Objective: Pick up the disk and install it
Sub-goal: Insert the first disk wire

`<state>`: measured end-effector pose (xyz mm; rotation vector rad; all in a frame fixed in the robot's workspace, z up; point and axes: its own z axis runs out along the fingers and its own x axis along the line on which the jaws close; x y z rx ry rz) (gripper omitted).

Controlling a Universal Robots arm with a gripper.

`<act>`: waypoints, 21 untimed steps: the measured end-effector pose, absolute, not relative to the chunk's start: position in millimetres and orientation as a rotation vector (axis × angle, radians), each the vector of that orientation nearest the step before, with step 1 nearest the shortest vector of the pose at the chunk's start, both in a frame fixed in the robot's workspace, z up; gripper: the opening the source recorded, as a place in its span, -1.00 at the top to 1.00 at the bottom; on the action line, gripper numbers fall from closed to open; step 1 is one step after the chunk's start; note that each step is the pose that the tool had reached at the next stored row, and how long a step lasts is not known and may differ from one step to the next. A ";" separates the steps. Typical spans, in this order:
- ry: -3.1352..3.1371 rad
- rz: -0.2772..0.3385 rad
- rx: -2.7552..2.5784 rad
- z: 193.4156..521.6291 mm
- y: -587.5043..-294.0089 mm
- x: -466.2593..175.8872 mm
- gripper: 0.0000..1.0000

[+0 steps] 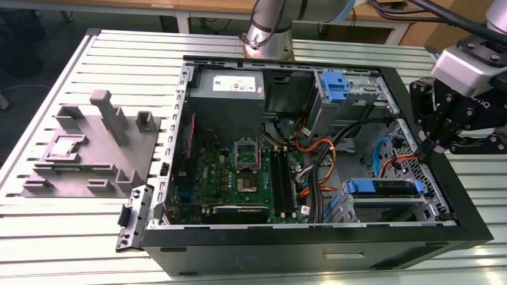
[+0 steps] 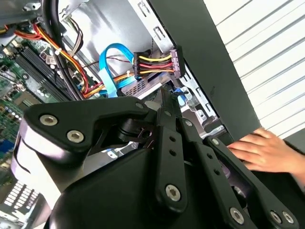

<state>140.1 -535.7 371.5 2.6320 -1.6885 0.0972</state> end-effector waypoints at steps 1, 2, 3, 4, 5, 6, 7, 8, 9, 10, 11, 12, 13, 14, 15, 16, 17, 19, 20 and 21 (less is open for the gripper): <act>-1.667 0.097 2.646 371.4 -535.7 140.2 0.80; -1.643 0.098 2.662 371.4 -535.7 140.2 0.80; -1.620 0.098 2.677 371.3 -535.7 140.3 0.80; -1.597 0.098 2.691 371.3 -535.7 140.2 0.80; -1.574 0.098 2.705 371.2 -535.7 140.2 0.80; -1.549 0.098 2.721 371.1 -535.7 140.2 0.80; -1.533 0.098 2.730 371.1 -535.7 140.2 0.80; -1.528 0.100 2.731 371.0 -535.2 140.2 0.80; -1.526 0.102 2.729 371.1 -534.2 140.2 0.80; -1.525 0.105 2.726 371.0 -532.8 140.3 0.80; -1.523 0.107 2.724 371.0 -531.4 140.4 0.80; -1.520 0.111 2.720 370.9 -530.3 140.6 0.80; -1.517 0.116 2.715 370.8 -529.1 140.8 0.80; -1.514 0.121 2.710 370.6 -528.1 141.0 0.80; -1.510 0.126 2.706 370.4 -527.2 141.2 0.80; -1.506 0.131 2.702 370.0 -526.7 141.3 0.80; -1.499 0.134 2.703 369.8 -526.7 141.4 0.80; -1.465 0.139 2.723 369.5 -526.7 141.5 0.80; -1.444 0.141 2.735 369.4 -526.7 141.5 0.80; -1.424 0.144 2.746 369.2 -526.6 141.5 0.80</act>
